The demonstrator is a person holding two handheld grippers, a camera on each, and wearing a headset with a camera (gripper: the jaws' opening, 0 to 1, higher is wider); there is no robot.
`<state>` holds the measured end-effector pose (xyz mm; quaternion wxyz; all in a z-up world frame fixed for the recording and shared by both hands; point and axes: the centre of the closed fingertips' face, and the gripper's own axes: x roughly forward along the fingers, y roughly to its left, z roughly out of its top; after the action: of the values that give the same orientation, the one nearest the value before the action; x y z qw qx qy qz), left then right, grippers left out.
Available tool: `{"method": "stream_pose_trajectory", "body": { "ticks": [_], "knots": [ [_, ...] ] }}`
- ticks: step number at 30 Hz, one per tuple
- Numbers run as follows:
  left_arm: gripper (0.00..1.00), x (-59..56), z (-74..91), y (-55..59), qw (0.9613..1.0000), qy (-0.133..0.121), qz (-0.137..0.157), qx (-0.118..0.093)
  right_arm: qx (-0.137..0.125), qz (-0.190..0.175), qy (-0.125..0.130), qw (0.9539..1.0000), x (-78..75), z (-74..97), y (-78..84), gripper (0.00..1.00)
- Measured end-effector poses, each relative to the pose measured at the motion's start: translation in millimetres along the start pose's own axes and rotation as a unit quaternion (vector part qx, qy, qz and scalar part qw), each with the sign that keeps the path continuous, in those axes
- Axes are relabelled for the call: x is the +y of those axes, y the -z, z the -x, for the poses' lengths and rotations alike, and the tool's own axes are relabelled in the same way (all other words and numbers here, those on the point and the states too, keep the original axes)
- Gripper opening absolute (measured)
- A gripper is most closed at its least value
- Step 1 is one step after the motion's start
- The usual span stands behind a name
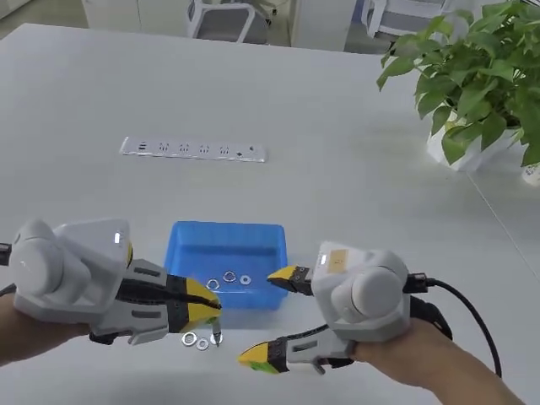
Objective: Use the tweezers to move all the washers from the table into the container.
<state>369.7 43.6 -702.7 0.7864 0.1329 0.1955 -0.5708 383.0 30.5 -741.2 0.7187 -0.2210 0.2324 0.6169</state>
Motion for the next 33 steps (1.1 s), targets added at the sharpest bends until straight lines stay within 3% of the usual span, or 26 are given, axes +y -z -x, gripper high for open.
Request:
{"method": "stream_pose_trajectory", "body": {
  "ticks": [9, 19, 33],
  "knots": [
    [0.05, 4.3, -0.4, 1.4, 1.0000, 0.004, 0.003, 0.003, -0.010, 0.026, -0.043, 0.9987, 14.6, -17.4, -7.9, 0.45],
    [0.05, 3.7, 1.4, 1.8, 0.9999, 0.008, 0.008, 0.005, -0.002, 0.060, -0.080, 0.9950, 23.2, -40.6, -7.9, 0.29],
    [0.05, 2.1, 2.2, 2.1, 0.9998, 0.012, 0.011, 0.005, 0.014, 0.096, -0.097, 0.9905, 21.7, -53.9, -4.6, 0.12]
  ]
}}
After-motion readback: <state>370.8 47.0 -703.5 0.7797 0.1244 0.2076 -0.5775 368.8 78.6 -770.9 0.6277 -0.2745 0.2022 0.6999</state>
